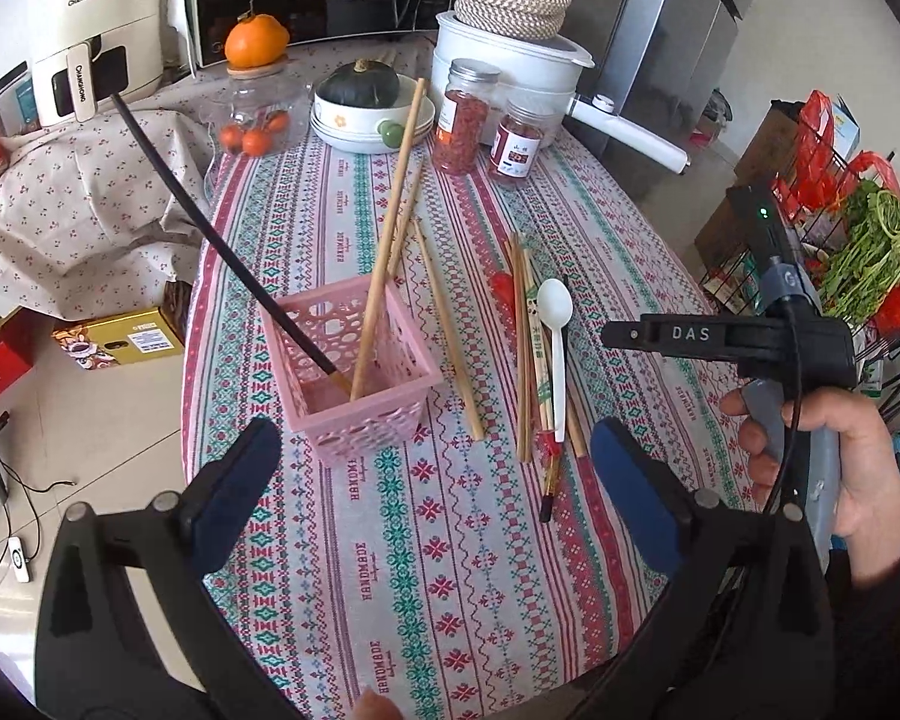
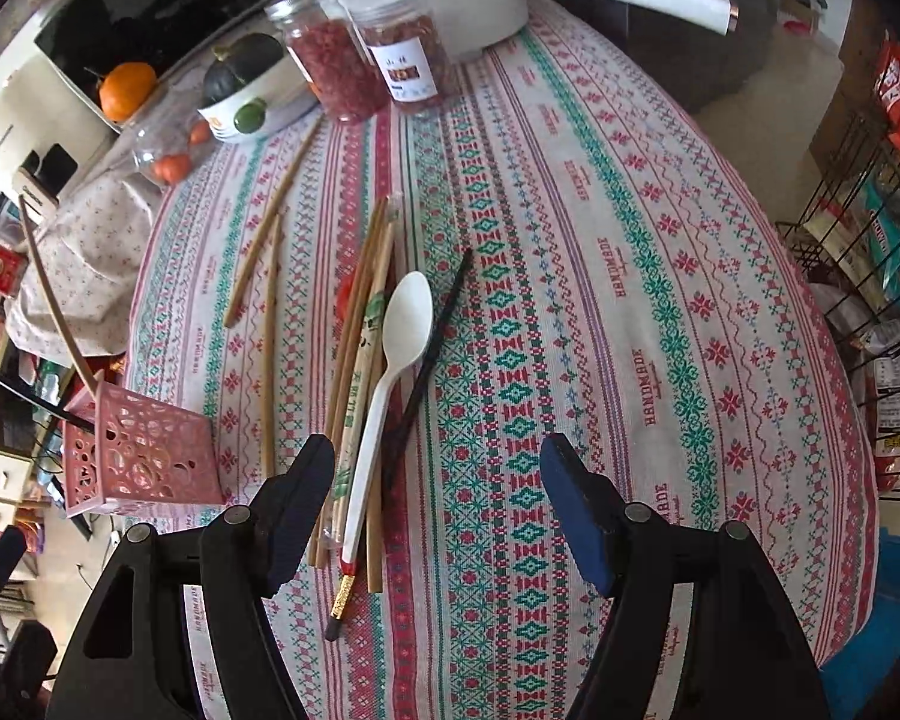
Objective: Organize utensils
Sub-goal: 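Grasp the white plastic spoon with the right tool while the left tool approaches another black chopstick, then grasp the black chopstick with the left tool while the right tool lifts the spoon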
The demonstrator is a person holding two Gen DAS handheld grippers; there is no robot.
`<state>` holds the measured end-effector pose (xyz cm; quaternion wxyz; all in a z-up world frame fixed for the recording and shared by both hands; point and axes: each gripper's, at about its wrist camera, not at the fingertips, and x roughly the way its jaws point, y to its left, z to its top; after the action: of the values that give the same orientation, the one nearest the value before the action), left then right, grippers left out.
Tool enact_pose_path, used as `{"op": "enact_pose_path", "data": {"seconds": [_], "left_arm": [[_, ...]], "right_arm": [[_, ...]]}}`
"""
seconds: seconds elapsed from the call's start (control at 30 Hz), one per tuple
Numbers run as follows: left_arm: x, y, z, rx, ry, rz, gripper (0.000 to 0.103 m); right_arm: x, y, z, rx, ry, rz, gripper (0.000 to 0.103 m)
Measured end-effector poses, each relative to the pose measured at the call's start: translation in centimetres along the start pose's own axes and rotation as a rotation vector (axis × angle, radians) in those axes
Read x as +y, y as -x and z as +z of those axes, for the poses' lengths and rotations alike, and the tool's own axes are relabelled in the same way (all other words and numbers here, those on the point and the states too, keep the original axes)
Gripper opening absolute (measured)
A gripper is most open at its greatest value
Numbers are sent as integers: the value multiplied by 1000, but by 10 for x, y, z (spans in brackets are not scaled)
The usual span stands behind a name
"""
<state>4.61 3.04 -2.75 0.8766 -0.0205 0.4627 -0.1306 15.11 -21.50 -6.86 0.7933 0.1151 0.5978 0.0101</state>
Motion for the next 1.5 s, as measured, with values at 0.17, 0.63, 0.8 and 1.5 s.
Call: {"op": "enact_pose_path", "data": {"seconds": [0.17, 0.63, 0.8, 1.5], "left_arm": [[-6, -2, 2, 14, -6, 1, 103], [-10, -2, 2, 19, -22, -3, 103], [-18, 1, 1, 3, -42, -9, 103], [-117, -156, 67, 326, -56, -12, 78]], "right_arm": [[6, -24, 9, 39, -9, -10, 73], [25, -60, 24, 74, -38, 38, 11], [14, -48, 26, 58, -50, 51, 8], [-131, 11, 5, 74, -142, 45, 8]]}}
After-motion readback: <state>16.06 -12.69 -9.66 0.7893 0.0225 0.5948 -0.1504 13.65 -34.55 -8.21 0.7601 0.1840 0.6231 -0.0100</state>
